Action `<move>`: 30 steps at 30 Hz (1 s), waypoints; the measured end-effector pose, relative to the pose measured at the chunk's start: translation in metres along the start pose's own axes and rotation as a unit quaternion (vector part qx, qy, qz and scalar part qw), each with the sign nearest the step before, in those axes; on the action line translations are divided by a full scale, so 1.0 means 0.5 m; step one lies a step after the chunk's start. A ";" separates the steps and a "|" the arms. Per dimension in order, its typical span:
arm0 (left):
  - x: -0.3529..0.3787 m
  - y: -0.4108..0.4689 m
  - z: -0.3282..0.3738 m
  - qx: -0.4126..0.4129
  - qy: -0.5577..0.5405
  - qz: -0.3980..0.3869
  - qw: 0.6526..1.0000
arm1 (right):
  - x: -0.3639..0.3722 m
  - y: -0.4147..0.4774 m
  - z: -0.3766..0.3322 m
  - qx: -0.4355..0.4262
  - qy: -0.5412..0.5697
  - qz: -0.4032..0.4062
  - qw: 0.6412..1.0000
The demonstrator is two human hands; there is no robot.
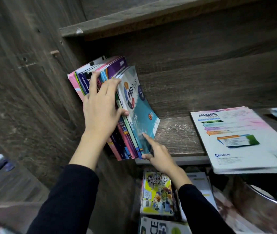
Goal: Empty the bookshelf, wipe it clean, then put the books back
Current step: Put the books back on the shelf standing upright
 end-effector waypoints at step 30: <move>0.108 -0.191 0.379 -0.093 -0.113 -0.239 0.960 | -0.473 -0.092 0.138 0.241 -0.365 0.288 0.852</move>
Point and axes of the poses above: each hand's wrist, its own y-axis towards the middle knuckle, its own x-axis out of the palm, z = x × y, the point moved 3 cm from there along y, towards the middle knuckle, and after that the axes turned 15 degrees about z, right-handed, at the moved point
